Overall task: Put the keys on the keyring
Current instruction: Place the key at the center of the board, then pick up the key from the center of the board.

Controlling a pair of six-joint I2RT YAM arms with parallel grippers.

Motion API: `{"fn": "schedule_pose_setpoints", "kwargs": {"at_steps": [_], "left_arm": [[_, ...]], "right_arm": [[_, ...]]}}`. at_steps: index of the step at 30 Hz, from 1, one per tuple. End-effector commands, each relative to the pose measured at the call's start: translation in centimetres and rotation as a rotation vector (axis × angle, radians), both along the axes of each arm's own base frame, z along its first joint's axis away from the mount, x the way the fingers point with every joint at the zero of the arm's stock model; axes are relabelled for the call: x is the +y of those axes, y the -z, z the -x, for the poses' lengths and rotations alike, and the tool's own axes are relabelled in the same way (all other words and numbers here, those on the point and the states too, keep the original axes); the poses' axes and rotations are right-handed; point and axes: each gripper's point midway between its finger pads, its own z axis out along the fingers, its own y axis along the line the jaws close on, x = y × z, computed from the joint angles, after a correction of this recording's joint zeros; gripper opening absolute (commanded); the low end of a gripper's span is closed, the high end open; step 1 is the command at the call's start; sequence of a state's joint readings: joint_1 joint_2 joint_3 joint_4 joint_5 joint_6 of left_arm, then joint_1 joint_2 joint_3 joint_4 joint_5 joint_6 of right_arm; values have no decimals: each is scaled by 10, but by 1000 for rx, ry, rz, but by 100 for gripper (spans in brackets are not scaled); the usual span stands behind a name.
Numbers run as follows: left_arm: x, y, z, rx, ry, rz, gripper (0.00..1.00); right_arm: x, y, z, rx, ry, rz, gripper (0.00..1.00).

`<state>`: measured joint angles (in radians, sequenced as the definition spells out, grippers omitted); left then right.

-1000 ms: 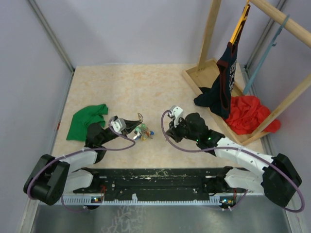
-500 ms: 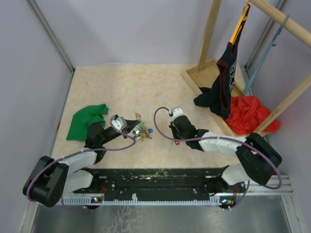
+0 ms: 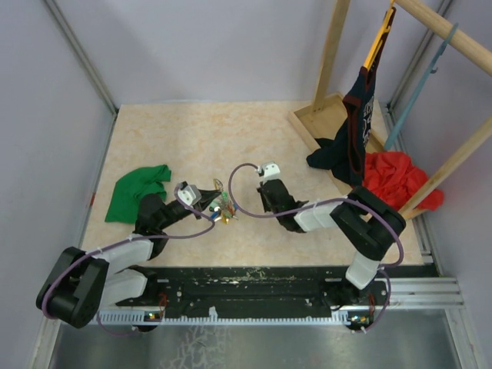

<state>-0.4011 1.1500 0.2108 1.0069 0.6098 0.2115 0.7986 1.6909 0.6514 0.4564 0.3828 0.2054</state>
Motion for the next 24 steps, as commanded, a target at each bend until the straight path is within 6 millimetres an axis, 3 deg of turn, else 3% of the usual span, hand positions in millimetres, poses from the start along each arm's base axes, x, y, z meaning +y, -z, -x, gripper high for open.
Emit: {"fn": "schedule_pose_setpoints", "kwargs": {"at_steps": [1,4,8,14,19,24], "left_arm": [[2,-15,-5,-63,-17,15,0],[3,-16,-5,-66,-25,15,0],[3,-16,-6,-62,-26,17,0],[3,-18,-5,-68,-26,19,0],[3,-19,-4,-66,-23,20,0],[2,-19,-4,-62,-15,22,0]], "right_arm": [[12,-16,-13,-22,25,-10,0],[12,-11,-7,43,11,30,6],[11,-14,-2,111,-12,84,22],[12,-44,-6,223,-59,131,43],[3,-55,-5,385,-114,160,45],[-6,-52,-5,540,-170,78,45]]}}
